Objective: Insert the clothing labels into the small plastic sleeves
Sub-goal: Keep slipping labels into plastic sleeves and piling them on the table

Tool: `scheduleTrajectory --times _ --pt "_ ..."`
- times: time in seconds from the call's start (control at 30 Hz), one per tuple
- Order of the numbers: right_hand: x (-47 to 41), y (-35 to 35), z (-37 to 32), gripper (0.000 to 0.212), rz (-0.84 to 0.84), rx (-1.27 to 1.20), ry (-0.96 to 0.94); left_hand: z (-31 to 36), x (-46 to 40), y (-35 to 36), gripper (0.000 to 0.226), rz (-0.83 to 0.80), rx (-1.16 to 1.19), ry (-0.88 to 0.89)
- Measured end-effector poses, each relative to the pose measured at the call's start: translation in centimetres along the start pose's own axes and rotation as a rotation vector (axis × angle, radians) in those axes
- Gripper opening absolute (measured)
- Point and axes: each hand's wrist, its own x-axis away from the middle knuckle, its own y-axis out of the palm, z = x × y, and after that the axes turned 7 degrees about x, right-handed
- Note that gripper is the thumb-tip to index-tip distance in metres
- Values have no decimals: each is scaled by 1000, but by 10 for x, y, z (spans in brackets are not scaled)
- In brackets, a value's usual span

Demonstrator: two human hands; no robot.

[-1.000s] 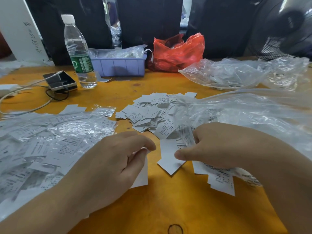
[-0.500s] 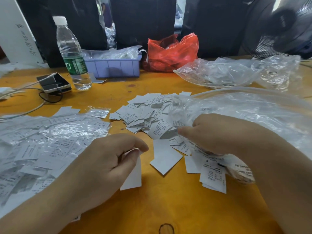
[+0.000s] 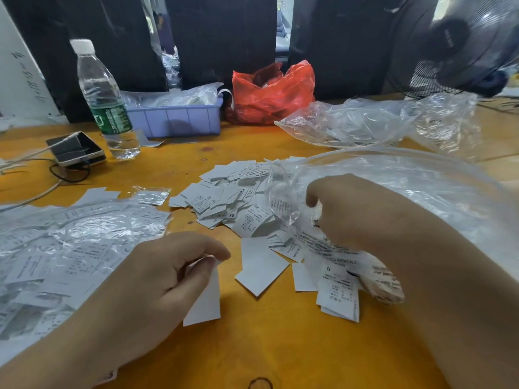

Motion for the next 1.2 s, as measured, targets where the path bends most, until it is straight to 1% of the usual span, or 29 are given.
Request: scheduleTrajectory --times 0.1,0.17,0.3,0.43,0.67,0.73,0.8,0.9,1.2 --pt "2 3 -2 36 -106 13 -88 1 0 0 26 -16 16 2" --pt "0 6 -2 38 -124 36 -115 1 0 1 28 -29 14 3" --pt "-2 4 3 33 -69 17 -83 1 0 2 27 -54 7 6" --pt "-2 3 4 36 20 -28 -36 0 1 1 28 -53 14 9" --pt "5 -5 2 40 195 -57 -35 -1 1 -1 29 -59 14 11" --pt "8 -7 1 40 221 -63 -45 -2 0 0 24 -62 -9 14" --pt "8 -9 0 40 238 -78 -60 -2 0 0 19 -65 -18 9" --pt "7 -10 -1 40 253 -95 -72 -1 1 0 23 -77 -25 7" --pt "7 -5 -4 41 178 -94 -43 4 3 -3 22 -58 -13 19"
